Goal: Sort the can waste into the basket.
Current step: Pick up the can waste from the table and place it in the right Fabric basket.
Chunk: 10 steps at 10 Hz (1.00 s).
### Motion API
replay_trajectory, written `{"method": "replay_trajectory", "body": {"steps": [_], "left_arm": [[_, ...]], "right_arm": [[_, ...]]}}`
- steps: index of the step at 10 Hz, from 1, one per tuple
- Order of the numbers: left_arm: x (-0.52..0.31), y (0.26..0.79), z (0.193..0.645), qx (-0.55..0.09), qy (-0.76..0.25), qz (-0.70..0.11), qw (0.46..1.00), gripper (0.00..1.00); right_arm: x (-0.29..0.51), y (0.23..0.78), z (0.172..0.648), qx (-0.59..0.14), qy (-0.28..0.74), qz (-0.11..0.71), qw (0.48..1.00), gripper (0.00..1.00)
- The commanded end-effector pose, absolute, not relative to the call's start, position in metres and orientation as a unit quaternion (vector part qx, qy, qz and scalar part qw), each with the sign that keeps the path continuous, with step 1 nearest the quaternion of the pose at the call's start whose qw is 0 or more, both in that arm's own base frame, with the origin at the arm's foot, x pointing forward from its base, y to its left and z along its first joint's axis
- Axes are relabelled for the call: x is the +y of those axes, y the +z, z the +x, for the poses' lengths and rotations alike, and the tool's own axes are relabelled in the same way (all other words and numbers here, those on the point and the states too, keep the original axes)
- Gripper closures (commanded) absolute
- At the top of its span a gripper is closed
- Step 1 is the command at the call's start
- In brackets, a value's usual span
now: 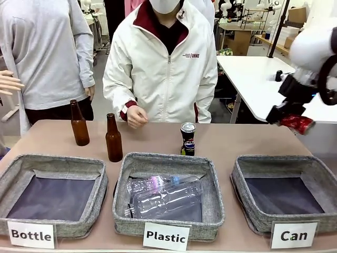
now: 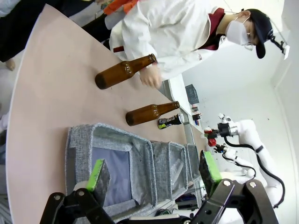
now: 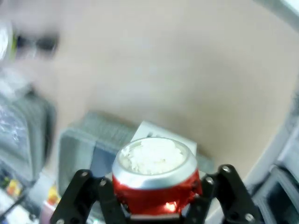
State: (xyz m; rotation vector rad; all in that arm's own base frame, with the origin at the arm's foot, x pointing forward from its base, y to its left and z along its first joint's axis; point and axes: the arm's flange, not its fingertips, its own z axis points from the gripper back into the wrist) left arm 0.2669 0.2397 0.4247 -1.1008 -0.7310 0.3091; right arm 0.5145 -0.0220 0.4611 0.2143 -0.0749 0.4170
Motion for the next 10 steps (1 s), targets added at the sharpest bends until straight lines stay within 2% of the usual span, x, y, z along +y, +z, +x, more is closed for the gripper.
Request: {"method": "replay_trajectory", "body": {"steps": [1,4,6,10], "left_arm": [[0.239,0.425,0.268,-0.35,0.134,-0.512,0.773,0.0],[0.239,0.425,0.268,-0.35,0.134,-0.512,0.773,0.0],[0.239,0.425,0.268,-0.35,0.134,-0.512,0.773,0.0],[0.239,0.425,0.268,-0.35,0.134,-0.512,0.773,0.0]], "right_arm": [[-0.033,0.463,0.46,-0.018,0.327,0.146,0.934,1.0],[-0.009,0.444,0.388,-0.016,0.479,0.14,0.866,1.0],[0.005,0.433,0.355,-0.004,0.582,0.134,0.802,1.0],[0.01,0.43,0.351,0.0,0.591,0.134,0.795,1.0]]}}
